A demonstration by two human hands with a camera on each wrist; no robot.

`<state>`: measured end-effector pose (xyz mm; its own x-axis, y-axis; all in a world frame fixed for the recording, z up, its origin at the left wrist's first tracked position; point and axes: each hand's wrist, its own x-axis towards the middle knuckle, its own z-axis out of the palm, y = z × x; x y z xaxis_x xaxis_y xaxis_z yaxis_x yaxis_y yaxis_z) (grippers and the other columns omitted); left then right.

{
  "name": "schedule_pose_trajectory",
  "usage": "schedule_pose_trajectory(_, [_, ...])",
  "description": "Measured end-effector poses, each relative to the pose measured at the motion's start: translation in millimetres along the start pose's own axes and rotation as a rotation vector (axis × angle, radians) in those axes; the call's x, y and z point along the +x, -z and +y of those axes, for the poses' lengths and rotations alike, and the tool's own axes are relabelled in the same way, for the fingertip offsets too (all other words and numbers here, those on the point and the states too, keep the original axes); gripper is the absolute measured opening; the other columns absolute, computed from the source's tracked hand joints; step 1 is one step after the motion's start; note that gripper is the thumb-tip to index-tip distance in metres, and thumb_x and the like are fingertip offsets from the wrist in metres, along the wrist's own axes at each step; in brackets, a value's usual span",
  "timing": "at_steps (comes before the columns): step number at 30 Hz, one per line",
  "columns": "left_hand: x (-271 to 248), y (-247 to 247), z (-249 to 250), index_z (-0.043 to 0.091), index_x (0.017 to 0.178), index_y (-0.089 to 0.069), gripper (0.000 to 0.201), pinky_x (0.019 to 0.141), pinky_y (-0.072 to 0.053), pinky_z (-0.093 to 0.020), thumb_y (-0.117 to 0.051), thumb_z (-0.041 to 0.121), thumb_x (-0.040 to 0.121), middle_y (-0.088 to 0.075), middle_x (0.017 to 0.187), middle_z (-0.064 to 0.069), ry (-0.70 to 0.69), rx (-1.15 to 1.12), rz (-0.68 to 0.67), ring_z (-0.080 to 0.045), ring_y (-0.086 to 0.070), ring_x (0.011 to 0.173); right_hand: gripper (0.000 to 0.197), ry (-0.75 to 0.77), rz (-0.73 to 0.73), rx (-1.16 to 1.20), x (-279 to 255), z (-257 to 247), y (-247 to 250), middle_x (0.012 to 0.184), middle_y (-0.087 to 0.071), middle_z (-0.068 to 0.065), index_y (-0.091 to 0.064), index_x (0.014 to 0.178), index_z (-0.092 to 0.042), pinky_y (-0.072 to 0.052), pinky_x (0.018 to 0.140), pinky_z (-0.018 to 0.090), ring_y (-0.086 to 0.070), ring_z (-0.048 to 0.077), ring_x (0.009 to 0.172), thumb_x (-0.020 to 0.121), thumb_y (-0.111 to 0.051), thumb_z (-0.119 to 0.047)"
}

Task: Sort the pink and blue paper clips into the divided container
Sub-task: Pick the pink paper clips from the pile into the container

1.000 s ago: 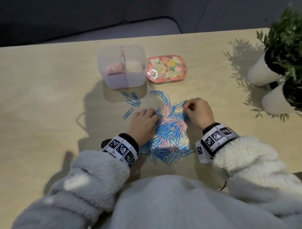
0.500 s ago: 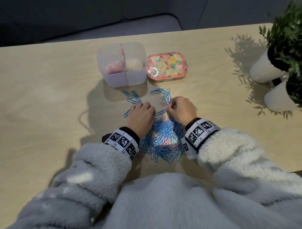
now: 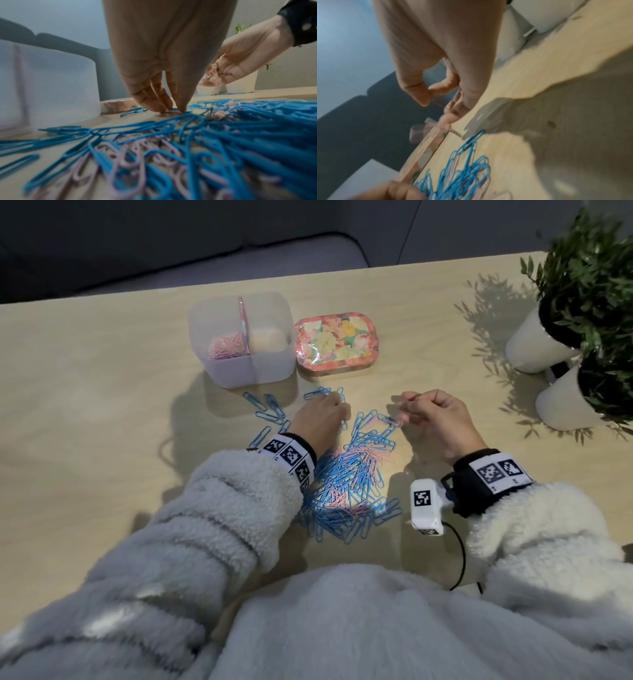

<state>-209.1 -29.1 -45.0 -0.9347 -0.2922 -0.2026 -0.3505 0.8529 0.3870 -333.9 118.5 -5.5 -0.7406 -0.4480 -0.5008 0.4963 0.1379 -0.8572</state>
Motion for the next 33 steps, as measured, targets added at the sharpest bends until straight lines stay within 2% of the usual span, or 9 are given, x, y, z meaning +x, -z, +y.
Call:
schedule_pose_trajectory(3, [2,0,-4,0.005,0.091,-0.063,0.02,0.079,-0.046,-0.042,-0.05,-0.005,0.079,-0.058,0.101,-0.017,0.02,-0.084,0.034,-0.034,-0.056,0.097,0.029,-0.07,-0.005,0.032,4,1,1,0.065,-0.058,0.009,-0.043,0.065,-0.009,-0.041,0.037,0.016,-0.057,0.013,0.045,0.086,-0.037,0.009])
schedule_pose_trajectory(8, [-2,6,-15,0.001,0.094,-0.06,0.017,0.079,-0.043,-0.041,-0.05,0.001,0.081,-0.058,0.105,-0.019,0.052,-0.055,0.038,-0.034,-0.053,0.099,0.023,0.051,-0.091,-0.424,19,19,-5,0.056,-0.054,0.004,-0.05,0.064,-0.013,-0.033,0.037,0.018,-0.046,0.013,0.042,0.084,-0.058,-0.006])
schedule_pose_trajectory(10, [-4,4,-17,0.001,0.099,-0.057,0.017,0.085,-0.043,-0.042,-0.05,0.005,0.084,-0.056,0.109,-0.018,0.078,0.001,0.022,-0.035,-0.05,0.102,0.027,0.233,-0.157,-0.705,23,22,-6,0.057,-0.06,-0.001,-0.051,0.063,-0.019,-0.044,0.049,0.021,-0.053,0.005,0.045,0.084,-0.059,-0.005])
schedule_pose_trajectory(12, [-6,4,-17,0.001,0.099,-0.055,0.016,0.084,-0.043,-0.042,-0.051,0.006,0.084,-0.056,0.108,-0.018,0.088,-0.019,0.06,-0.035,-0.05,0.1,0.024,0.365,-0.249,-0.911,23,21,-8,0.065,-0.063,0.006,-0.053,0.067,-0.02,-0.049,0.064,0.029,-0.06,0.014,0.058,0.085,-0.057,-0.004])
schedule_pose_trajectory(19, [-1,8,3,0.009,0.091,-0.054,0.016,0.066,-0.039,-0.028,-0.04,0.002,0.09,-0.057,0.078,-0.009,0.25,-0.766,0.011,-0.022,-0.052,0.07,0.004,0.453,-0.289,-1.32,26,28,-7,0.066,-0.053,0.002,-0.059,0.081,-0.015,-0.039,0.067,0.032,-0.048,0.022,0.069,0.082,-0.061,-0.011])
schedule_pose_trajectory(24, [10,12,25,0.014,0.06,-0.042,0.035,0.044,-0.032,-0.021,-0.049,0.024,0.092,-0.042,0.056,-0.004,0.38,-1.008,-0.157,-0.018,-0.041,0.048,0.021,0.293,-0.17,-0.936,32,28,3,0.067,-0.059,0.005,-0.054,0.065,-0.023,-0.04,0.059,0.027,-0.05,0.017,0.061,0.082,-0.061,-0.012])
schedule_pose_trajectory(26, [14,11,30,0.013,0.065,-0.043,0.03,0.05,-0.035,-0.025,-0.049,0.026,0.092,-0.042,0.056,-0.005,0.322,-0.854,-0.12,-0.02,-0.043,0.048,0.025,0.157,-0.013,-0.673,33,23,11,0.071,-0.057,0.013,-0.052,0.061,-0.021,-0.039,0.051,0.024,-0.048,0.018,0.057,0.083,-0.055,-0.011])
schedule_pose_trajectory(29, [25,4,37,0.005,0.089,-0.056,0.016,0.077,-0.044,-0.034,-0.043,0.012,0.092,-0.062,0.086,-0.014,0.216,-0.544,-0.055,-0.028,-0.057,0.082,0.018,-0.097,0.049,-0.188,32,12,24,0.07,-0.049,0.017,-0.047,0.062,-0.007,-0.029,0.038,0.02,-0.037,0.021,0.048,0.079,-0.041,-0.003])
schedule_pose_trajectory(33, [33,-1,47,0.001,0.103,-0.057,0.021,0.079,-0.045,-0.037,-0.041,0.011,0.093,-0.062,0.104,-0.019,0.129,-0.364,-0.046,-0.033,-0.058,0.094,0.021,-0.221,0.001,0.02,18,5,35,0.052,-0.056,0.003,-0.049,0.067,-0.004,-0.046,0.041,0.02,-0.051,0.012,0.043,0.085,-0.036,-0.002])
